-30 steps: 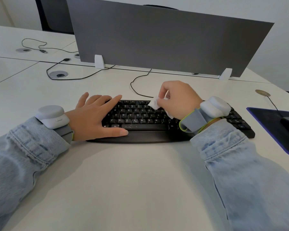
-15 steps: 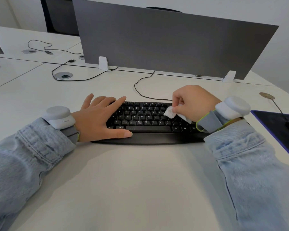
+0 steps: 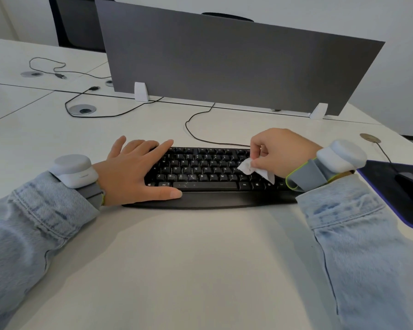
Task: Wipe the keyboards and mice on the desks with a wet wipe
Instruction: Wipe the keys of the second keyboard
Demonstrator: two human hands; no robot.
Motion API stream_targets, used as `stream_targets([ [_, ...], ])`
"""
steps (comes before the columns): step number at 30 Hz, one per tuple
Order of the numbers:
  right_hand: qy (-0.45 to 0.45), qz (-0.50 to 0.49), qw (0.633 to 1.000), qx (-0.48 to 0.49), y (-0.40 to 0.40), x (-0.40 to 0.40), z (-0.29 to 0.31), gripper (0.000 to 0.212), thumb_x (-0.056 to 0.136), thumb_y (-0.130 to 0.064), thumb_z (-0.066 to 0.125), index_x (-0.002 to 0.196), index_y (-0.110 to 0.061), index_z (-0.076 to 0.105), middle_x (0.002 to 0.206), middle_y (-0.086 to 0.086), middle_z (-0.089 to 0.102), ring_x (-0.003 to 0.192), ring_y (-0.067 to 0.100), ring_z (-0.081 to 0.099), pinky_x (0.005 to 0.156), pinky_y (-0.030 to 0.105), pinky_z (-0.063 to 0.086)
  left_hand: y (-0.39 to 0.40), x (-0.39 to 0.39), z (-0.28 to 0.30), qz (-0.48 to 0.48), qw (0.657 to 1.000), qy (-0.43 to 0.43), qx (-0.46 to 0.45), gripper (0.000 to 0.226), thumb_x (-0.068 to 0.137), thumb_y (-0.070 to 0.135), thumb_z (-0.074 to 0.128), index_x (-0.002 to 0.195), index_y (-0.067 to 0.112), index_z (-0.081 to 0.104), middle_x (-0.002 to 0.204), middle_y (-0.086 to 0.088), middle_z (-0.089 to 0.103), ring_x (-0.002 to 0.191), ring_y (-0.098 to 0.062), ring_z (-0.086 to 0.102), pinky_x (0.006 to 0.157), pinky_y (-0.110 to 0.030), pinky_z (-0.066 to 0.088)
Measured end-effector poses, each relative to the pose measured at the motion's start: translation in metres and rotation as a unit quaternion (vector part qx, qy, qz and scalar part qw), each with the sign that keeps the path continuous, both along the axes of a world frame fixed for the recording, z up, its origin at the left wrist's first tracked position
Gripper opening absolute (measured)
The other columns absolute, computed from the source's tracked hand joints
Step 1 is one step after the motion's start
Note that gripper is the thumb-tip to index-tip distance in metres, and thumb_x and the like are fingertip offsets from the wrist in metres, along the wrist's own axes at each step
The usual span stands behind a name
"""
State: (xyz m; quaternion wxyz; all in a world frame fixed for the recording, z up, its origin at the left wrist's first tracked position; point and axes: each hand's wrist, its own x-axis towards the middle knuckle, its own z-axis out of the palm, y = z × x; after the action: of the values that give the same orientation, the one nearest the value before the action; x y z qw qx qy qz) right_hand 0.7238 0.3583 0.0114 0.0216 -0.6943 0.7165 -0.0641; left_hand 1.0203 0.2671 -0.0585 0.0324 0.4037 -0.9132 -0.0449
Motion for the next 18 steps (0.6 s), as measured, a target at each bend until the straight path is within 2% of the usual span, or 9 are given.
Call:
stream_targets([
  [6,-0.045,0.048,0.997,0.043,0.007,0.017,-0.002,0.001,0.083,-0.028,0.064,0.083,-0.027,0.064,0.075,-0.009,0.063,0.068,0.010,0.057,0.062,0.025,0.044,0.001,0.000,0.001,0.000,1.000,0.000,0.000,0.123,0.056,0.105,0.014,0.158,0.040,-0.008,0.158,0.012,0.022,0.150,-0.017,0.011,0.124,-0.053,-0.005],
  [8,-0.062,0.051,0.996,0.048,0.010,0.023,-0.003,0.009,0.083,-0.035,0.065,0.082,-0.026,0.064,0.069,-0.009,0.061,0.063,0.009,0.056,0.064,0.027,0.047,0.001,0.000,0.001,0.001,1.000,-0.002,0.003,0.123,0.056,0.104,0.015,0.158,0.040,-0.008,0.158,0.011,0.021,0.150,-0.017,0.010,0.124,-0.053,-0.005],
  [10,-0.064,0.060,0.996,0.036,0.011,0.027,-0.004,0.016,0.081,-0.040,0.069,0.080,-0.025,0.064,0.069,-0.011,0.055,0.062,0.005,0.051,0.062,0.025,0.044,0.002,-0.001,0.002,0.002,1.000,-0.003,0.004,0.123,0.057,0.104,0.016,0.158,0.040,-0.008,0.158,0.011,0.021,0.150,-0.017,0.010,0.124,-0.053,-0.005],
  [13,-0.056,0.090,0.994,-0.001,0.008,0.037,-0.011,0.008,0.082,-0.030,0.069,0.080,-0.025,0.064,0.075,-0.012,0.059,0.066,0.003,0.051,0.058,0.021,0.037,0.001,0.000,0.001,0.001,1.000,-0.002,0.006,0.123,0.057,0.104,0.016,0.158,0.040,-0.008,0.158,0.011,0.021,0.151,-0.017,0.010,0.124,-0.053,-0.006],
  [15,-0.096,0.116,0.988,-0.030,0.004,0.046,-0.016,0.004,0.082,-0.023,0.067,0.084,-0.025,0.064,0.075,-0.010,0.062,0.064,0.001,0.051,0.059,0.019,0.039,0.001,0.000,0.001,0.000,1.000,-0.001,0.005,0.122,0.057,0.104,0.016,0.158,0.040,-0.009,0.158,0.011,0.021,0.151,-0.017,0.010,0.124,-0.053,-0.006],
  [18,-0.129,0.136,0.981,-0.051,0.001,0.062,-0.024,0.014,0.083,-0.022,0.065,0.097,-0.021,0.063,0.081,-0.008,0.063,0.067,0.003,0.051,0.066,0.020,0.043,0.001,0.000,0.001,0.000,1.000,0.001,0.004,0.122,0.058,0.104,0.017,0.158,0.039,-0.008,0.158,0.011,0.022,0.151,-0.017,0.010,0.124,-0.054,-0.006],
])
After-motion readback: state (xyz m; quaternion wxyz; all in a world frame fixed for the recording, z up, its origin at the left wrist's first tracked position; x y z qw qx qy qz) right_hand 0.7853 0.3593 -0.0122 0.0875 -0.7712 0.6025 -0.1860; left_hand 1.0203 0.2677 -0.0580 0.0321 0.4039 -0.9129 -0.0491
